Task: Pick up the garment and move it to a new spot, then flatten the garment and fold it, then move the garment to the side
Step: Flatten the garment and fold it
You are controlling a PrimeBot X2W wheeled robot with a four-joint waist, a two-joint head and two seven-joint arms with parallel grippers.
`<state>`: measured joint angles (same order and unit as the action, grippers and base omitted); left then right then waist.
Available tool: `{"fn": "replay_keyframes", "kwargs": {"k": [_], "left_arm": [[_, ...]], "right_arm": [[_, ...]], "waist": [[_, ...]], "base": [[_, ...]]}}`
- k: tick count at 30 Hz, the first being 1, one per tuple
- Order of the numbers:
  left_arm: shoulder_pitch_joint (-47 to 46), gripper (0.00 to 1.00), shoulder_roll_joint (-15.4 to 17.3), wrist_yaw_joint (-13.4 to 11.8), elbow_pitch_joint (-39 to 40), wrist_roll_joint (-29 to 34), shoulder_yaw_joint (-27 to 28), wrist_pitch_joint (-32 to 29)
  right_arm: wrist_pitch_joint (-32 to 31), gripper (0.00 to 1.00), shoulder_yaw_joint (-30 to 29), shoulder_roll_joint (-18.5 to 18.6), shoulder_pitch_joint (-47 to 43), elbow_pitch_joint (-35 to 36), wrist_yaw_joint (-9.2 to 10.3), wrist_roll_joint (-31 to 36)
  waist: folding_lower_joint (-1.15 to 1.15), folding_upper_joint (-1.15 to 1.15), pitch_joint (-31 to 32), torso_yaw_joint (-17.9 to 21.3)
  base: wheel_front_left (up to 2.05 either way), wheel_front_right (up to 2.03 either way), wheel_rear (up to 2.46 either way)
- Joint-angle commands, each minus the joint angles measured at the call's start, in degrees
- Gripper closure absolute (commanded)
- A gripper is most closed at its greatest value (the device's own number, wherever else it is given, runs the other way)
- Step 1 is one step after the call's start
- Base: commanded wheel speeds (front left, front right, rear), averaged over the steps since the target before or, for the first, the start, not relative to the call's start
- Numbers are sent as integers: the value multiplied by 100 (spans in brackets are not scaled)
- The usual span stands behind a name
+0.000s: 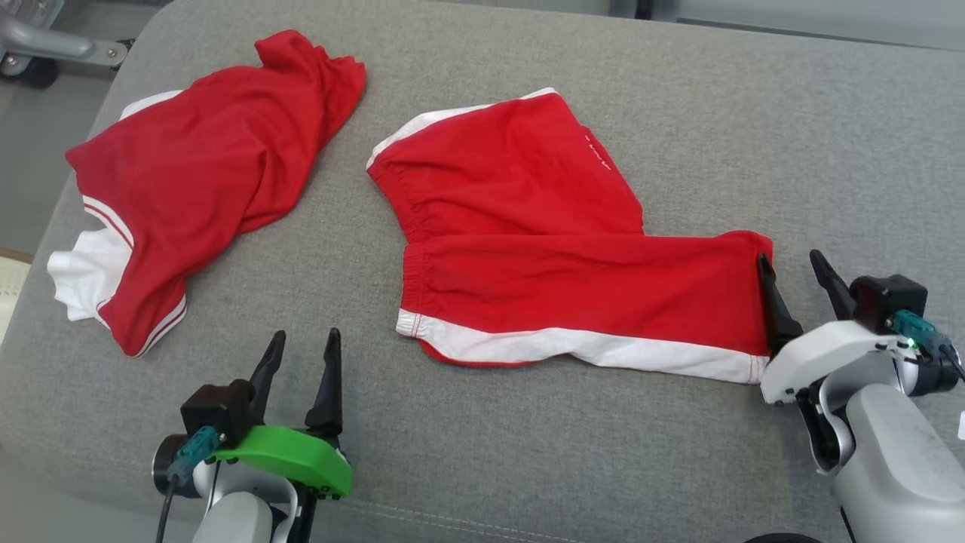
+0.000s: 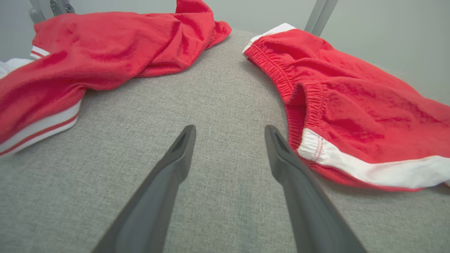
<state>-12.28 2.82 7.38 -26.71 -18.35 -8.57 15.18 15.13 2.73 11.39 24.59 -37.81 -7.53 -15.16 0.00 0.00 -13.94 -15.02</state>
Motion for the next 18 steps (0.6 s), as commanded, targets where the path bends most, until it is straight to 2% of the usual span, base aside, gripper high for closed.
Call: {"fn": "replay_keyframes", "kwargs": {"k": [1, 5, 10, 18], "left_arm": [[82, 0, 15, 0, 12, 58, 70, -6], [260, 0, 15, -42, 50, 329, 408, -6], [427, 0, 14, -69, 99, 521, 750, -6], [671, 0, 20, -75, 68, 609, 954, -6]], "right_arm": [[2, 0, -53, -3, -152, 74, 8, 47], [2, 0, -225, -218, -671, 536, 8, 109], [2, 0, -75, -446, -1012, 994, 8, 324], [2, 0, 226, -663, -1440, 1337, 8, 552]], "waist": [[0, 0, 257, 262], [0, 0, 524, 632], [0, 0, 725, 1042], [0, 0, 1127, 1429]], "base": [[0, 0, 0], [0, 0, 0], [0, 0, 0], [0, 0, 0]]}}
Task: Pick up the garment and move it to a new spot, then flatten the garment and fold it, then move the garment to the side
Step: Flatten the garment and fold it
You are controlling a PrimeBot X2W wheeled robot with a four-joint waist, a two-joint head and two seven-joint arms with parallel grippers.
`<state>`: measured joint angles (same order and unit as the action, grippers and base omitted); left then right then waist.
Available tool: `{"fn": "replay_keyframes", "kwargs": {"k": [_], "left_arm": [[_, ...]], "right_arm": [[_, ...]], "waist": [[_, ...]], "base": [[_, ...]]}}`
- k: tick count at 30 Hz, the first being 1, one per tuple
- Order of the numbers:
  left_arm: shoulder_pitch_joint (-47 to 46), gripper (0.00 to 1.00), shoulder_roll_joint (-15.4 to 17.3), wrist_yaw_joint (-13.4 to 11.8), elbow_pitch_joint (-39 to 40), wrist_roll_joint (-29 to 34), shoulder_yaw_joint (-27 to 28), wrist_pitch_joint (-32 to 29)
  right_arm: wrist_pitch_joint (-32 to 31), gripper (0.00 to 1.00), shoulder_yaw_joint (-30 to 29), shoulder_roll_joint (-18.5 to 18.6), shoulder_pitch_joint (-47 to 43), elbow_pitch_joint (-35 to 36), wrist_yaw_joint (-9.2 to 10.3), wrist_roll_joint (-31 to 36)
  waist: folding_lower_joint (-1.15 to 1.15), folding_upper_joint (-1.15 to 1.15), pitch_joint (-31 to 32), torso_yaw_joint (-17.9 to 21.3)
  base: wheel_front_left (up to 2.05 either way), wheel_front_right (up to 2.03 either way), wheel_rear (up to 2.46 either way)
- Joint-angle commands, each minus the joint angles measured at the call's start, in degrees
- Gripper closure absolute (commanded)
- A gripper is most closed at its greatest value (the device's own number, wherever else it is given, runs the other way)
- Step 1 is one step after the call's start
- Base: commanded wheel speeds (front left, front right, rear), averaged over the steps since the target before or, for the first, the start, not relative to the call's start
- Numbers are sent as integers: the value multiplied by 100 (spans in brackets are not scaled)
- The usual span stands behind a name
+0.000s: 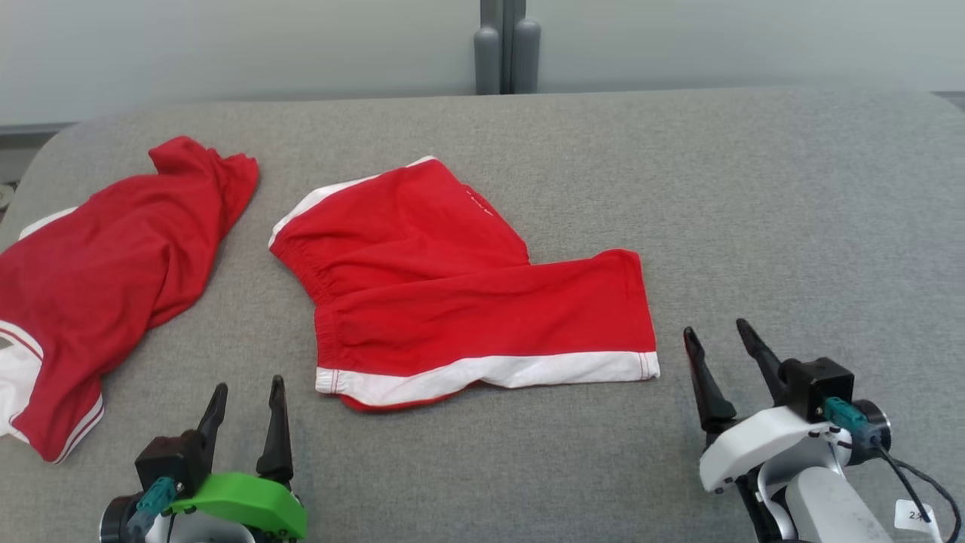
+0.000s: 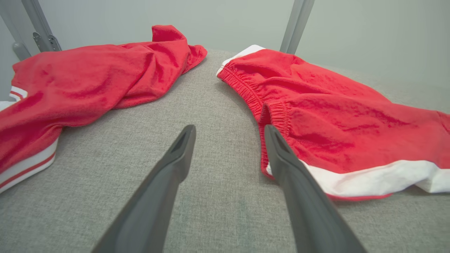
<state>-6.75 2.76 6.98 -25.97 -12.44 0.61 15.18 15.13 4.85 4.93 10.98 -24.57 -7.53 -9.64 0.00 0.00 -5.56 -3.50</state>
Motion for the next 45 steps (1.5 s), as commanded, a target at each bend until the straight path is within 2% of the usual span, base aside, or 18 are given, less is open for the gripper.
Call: {"fn": "replay_keyframes", "kwargs": {"k": [1, 10, 29, 38, 45], "left_arm": [[170, 0, 24, -49, -8, 12, 60, -6], [402, 0, 23, -36, 43, 124, 163, -6], [680, 0, 23, -18, 70, 203, 6, -6], [386, 0, 23, 33, -121, -120, -376, -6], [-132, 0, 23, 45, -257, -306, -478, -6]], "right_arm": [[2, 0, 50, -25, -121, 38, 8, -6], [2, 0, 215, -112, -261, 163, 8, 90], [1, 0, 208, -181, -577, 71, 8, 31], [1, 0, 420, -189, -379, -230, 8, -40], [1, 0, 527, -178, -38, -227, 8, 2]], "waist": [[0, 0, 347, 329], [0, 0, 547, 527], [0, 0, 783, 475], [0, 0, 407, 399], [0, 0, -258, 344]], "base": [[0, 0, 0], [0, 0, 0], [0, 0, 0], [0, 0, 0], [0, 0, 0]]}}
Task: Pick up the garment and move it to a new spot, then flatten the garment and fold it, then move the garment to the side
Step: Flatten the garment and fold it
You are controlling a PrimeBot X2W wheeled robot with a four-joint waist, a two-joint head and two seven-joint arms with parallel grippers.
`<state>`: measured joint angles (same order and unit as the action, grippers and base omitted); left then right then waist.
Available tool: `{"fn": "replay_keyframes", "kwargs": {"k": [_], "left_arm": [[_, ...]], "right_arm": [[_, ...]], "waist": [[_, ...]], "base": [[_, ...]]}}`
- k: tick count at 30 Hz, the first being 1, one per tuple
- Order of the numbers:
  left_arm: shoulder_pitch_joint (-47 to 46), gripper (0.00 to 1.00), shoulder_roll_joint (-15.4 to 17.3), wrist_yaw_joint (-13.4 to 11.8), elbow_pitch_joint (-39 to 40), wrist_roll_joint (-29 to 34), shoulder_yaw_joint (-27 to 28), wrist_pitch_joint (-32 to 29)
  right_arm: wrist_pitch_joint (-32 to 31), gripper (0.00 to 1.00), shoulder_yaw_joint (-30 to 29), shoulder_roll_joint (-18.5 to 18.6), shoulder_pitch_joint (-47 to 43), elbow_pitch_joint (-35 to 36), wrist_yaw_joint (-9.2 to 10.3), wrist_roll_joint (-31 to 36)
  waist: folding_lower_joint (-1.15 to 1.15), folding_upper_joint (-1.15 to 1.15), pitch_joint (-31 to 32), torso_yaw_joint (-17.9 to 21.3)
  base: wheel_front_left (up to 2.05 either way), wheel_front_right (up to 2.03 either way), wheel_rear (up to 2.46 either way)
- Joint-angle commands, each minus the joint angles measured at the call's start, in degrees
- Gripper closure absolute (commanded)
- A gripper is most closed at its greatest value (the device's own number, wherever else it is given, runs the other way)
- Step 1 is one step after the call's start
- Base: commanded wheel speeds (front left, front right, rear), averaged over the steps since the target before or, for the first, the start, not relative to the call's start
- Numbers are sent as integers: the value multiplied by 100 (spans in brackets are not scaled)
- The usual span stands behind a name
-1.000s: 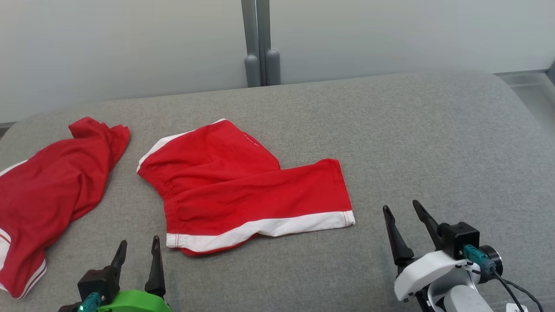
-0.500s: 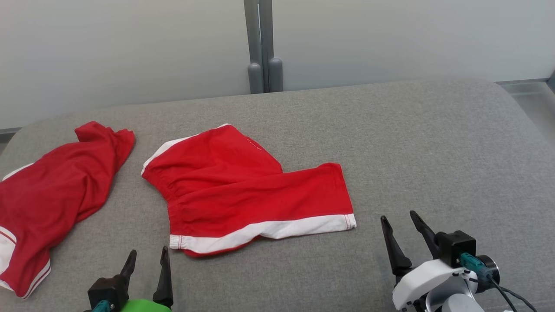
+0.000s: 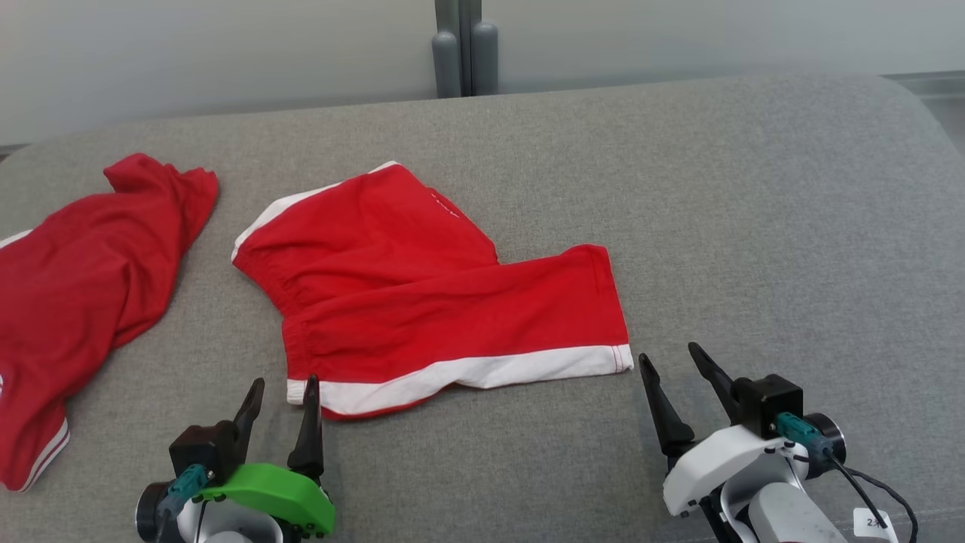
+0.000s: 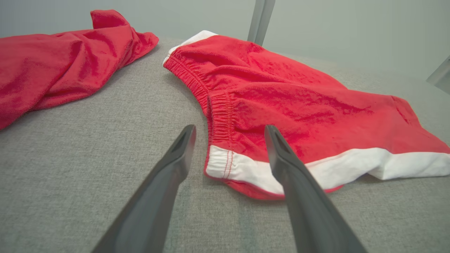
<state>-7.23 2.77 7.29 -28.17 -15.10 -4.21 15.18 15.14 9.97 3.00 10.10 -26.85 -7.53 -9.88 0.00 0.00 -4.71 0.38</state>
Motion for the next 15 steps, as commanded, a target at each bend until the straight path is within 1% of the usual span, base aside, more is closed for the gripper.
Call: {"fn": "replay_keyframes", "kwargs": {"k": [1, 5, 15], "left_arm": [[-153, 0, 21, 16, -78, -73, -6, -6], [-368, 0, 22, 23, -250, -104, -8, -6], [-402, 0, 22, 27, -380, -173, -154, -6]], "right_arm": [[0, 0, 22, 17, 97, 12, 8, 30], [0, 0, 74, 14, 223, -4, 8, 35], [0, 0, 95, 17, 320, -17, 8, 43]], "waist": [[0, 0, -403, -46], [0, 0, -594, -41], [0, 0, -769, -43]], "base": [[0, 0, 0], [0, 0, 0], [0, 0, 0]]}}
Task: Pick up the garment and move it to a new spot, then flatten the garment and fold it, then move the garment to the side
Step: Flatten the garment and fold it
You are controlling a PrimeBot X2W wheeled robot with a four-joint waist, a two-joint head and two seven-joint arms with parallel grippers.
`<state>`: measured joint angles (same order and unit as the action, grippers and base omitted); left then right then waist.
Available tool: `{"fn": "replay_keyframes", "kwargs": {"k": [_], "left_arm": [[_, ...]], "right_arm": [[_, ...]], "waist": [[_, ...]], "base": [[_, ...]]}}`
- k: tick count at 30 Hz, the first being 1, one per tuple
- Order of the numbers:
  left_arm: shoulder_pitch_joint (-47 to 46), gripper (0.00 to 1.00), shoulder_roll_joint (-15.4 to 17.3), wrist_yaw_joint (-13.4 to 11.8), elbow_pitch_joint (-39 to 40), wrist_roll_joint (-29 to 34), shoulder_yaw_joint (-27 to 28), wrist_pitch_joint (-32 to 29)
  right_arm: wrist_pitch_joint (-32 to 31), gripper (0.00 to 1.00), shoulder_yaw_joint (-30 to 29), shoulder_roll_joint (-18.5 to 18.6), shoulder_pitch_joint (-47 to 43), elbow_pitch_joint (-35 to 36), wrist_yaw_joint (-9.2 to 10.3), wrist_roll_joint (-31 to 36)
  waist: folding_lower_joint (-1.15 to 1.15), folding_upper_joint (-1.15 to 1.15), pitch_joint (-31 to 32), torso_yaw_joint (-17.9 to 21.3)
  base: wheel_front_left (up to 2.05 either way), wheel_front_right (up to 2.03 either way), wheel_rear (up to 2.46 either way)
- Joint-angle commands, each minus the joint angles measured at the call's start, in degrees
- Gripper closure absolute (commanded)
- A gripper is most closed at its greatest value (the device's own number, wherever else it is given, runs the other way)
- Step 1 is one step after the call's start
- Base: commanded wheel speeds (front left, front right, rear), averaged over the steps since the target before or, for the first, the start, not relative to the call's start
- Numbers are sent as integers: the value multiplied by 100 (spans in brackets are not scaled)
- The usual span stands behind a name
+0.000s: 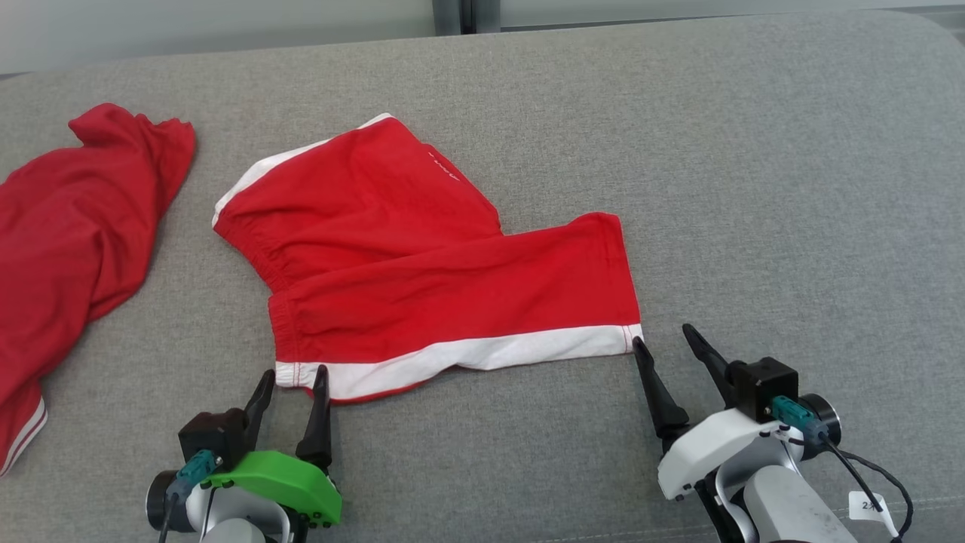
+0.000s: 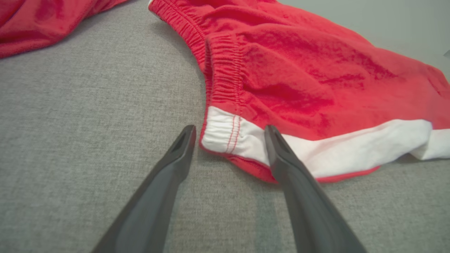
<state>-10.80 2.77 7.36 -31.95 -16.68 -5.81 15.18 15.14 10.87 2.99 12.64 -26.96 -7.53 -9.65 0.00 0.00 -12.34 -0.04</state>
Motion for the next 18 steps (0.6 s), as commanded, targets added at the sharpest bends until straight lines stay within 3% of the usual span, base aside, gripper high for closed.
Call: {"fn": "replay_keyframes", "kwargs": {"k": [1, 3, 4, 6, 7, 18], "left_arm": [[-48, 0, 22, 19, 1, -22, 11, -6], [-54, 0, 22, 19, 14, -26, 19, -6], [-61, 7, 22, 19, 30, -33, 19, -6], [-76, 59, 22, 19, 53, -32, 14, -6], [-79, 100, 22, 19, 62, -22, 15, -6], [-40, 100, 22, 19, 138, 44, -8, -6]], "right_arm": [[0, 0, 7, 18, 72, -8, 8, 16], [0, 0, 14, 20, 79, -13, 8, 6], [0, 0, 25, 23, 80, -18, 8, 1], [0, 0, 44, 30, 93, -29, 8, -12], [0, 0, 58, 29, 100, -32, 8, -9], [0, 0, 207, 34, 128, -126, 8, -105]], "waist": [[0, 0, -12, -2], [0, 0, -22, -1], [0, 0, -25, 2], [0, 0, -29, 14], [0, 0, -29, 22], [0, 0, -33, -1]], "base": [[0, 0, 0], [0, 0, 0], [0, 0, 0], [0, 0, 0], [0, 0, 0], [0, 0, 0]]}}
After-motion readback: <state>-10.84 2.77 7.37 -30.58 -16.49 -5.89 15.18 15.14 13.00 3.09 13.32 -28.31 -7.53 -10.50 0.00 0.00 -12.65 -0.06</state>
